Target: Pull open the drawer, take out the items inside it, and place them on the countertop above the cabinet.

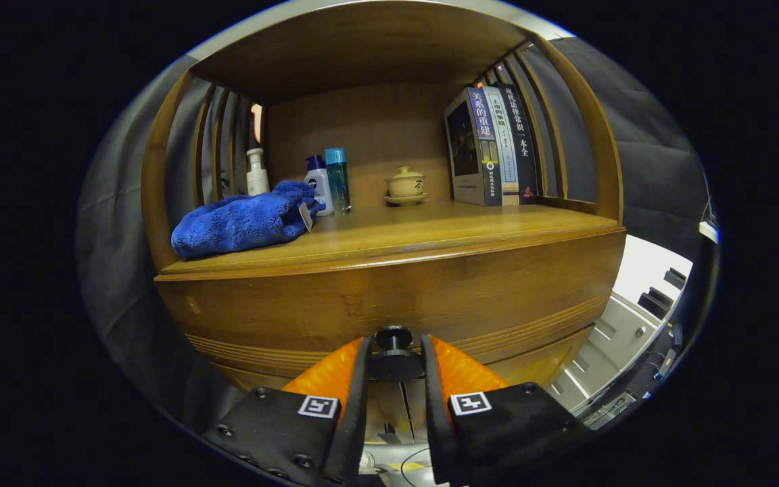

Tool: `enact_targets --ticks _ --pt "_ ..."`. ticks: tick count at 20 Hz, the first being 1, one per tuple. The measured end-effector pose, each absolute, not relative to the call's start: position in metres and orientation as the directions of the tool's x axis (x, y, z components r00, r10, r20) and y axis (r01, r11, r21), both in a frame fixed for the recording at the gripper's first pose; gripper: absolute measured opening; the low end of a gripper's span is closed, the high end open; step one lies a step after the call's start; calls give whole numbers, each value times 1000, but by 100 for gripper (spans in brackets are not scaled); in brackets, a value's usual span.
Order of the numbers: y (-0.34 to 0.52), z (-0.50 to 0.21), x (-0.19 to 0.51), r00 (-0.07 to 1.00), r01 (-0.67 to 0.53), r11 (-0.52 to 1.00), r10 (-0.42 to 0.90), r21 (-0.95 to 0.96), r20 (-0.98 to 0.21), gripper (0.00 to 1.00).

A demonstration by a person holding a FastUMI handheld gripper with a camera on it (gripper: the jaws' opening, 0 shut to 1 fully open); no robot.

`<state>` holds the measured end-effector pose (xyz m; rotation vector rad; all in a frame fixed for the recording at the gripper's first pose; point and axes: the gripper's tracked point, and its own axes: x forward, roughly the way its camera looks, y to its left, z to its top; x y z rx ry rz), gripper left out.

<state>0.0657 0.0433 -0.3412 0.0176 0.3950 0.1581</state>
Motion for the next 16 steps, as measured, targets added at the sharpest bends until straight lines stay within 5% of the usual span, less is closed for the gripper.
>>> enact_targets --ticks 16 --pt "28 -331 -13 908 -90 995 99 40 -407 40"
